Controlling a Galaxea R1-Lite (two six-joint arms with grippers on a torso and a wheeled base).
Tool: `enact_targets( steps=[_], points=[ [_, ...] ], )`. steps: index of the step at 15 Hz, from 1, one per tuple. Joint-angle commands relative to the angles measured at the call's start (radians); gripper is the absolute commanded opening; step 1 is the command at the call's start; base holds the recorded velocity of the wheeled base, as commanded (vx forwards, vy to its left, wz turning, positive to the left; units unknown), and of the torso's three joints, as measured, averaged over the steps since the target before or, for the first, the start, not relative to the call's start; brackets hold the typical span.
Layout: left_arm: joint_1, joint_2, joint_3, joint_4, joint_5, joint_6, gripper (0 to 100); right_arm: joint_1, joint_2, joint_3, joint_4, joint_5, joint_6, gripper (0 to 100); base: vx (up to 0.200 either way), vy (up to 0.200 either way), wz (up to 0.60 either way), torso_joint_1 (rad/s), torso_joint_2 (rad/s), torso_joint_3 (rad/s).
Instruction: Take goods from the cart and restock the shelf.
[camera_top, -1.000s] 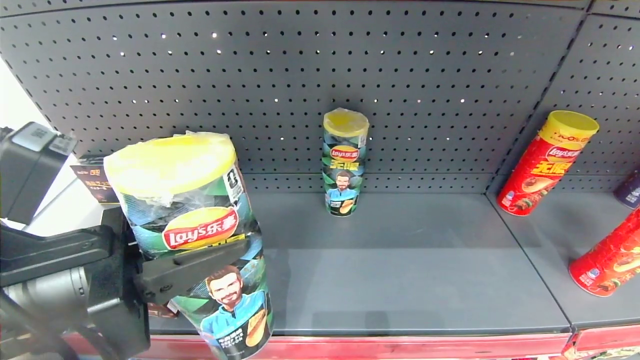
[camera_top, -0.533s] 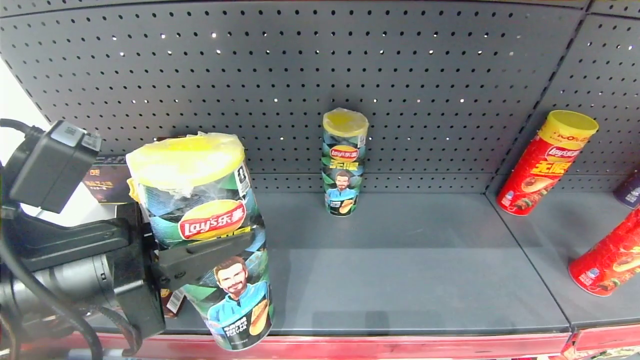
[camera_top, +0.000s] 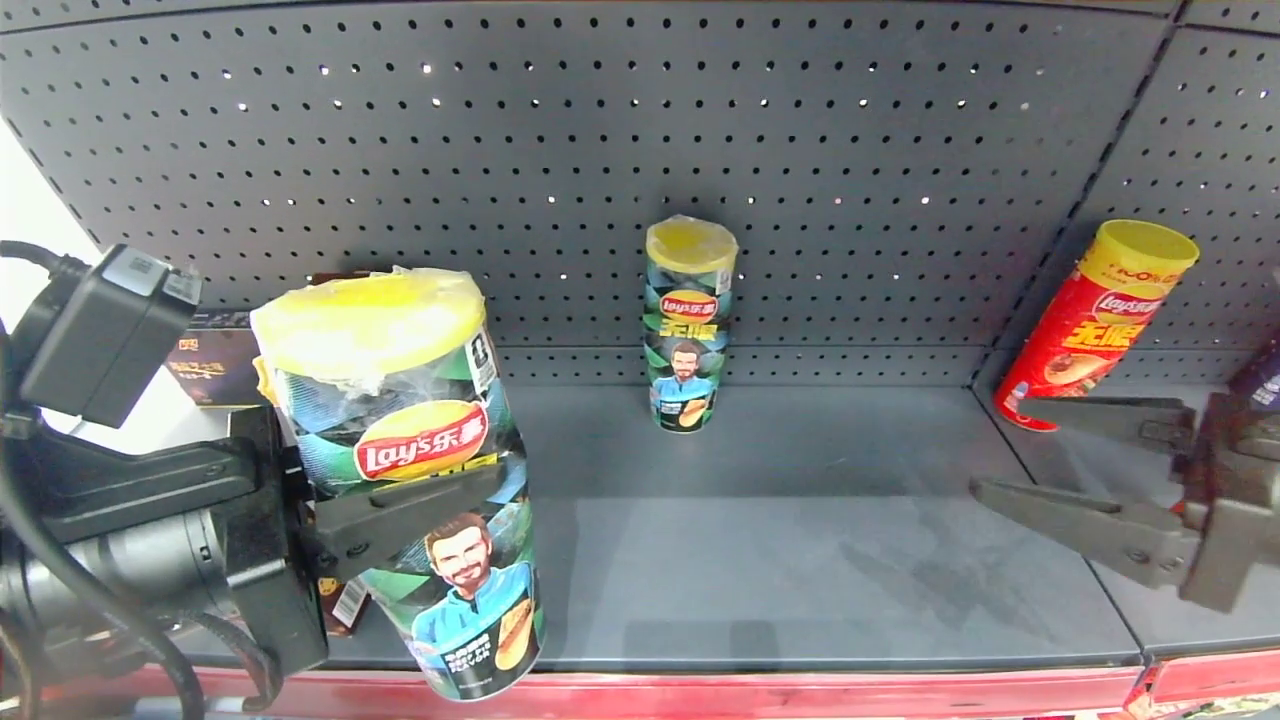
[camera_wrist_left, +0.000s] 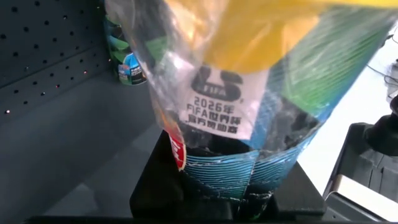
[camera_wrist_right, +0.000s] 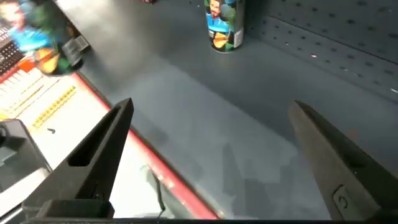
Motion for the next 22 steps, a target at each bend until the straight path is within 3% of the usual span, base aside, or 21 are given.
enact_targets(
  steps=[1,3,5,7,9,11,16,22],
  points=[
    [-0.001,0.003,-0.011,-0.001,-0.002,0.000,0,-0.034,0.279,-0.049,-0.159,0.017,-0.077,100,0.000,0.000,0.00,0.000,0.00,0.000],
    [0.013,0.004,-0.036,-0.001,-0.022,-0.006,0,-0.068,0.389,-0.117,-0.196,0.080,-0.108,100,0.000,0.000,0.00,0.000,0.00,0.000],
    [0.061,0.006,-0.046,-0.001,-0.071,-0.023,0,-0.077,0.490,-0.229,-0.194,0.109,-0.109,100,0.000,0.000,0.00,0.000,0.00,0.000],
    [0.075,0.007,-0.045,-0.001,-0.089,-0.025,0,-0.082,0.570,-0.331,-0.205,0.262,-0.113,100,0.000,0.000,0.00,0.000,0.00,0.000],
    [0.073,0.007,-0.043,-0.001,-0.089,-0.025,0,-0.082,0.630,-0.377,-0.246,0.353,-0.134,100,0.000,0.000,0.00,0.000,0.00,0.000],
    [0.073,0.024,-0.045,-0.002,-0.089,-0.026,0,-0.093,0.753,-0.445,-0.391,0.521,-0.151,100,0.000,0.000,0.00,0.000,0.00,0.000],
    [0.072,0.049,-0.045,-0.053,-0.094,-0.051,0,-0.100,0.874,-0.604,-0.404,0.578,-0.151,100,0.000,0.000,0.00,0.000,0.00,0.000],
    [0.076,0.052,-0.034,-0.065,-0.121,-0.054,0,-0.091,0.975,-0.703,-0.398,0.592,-0.145,100,0.000,0.000,0.00,0.000,0.00,0.000]
  ],
)
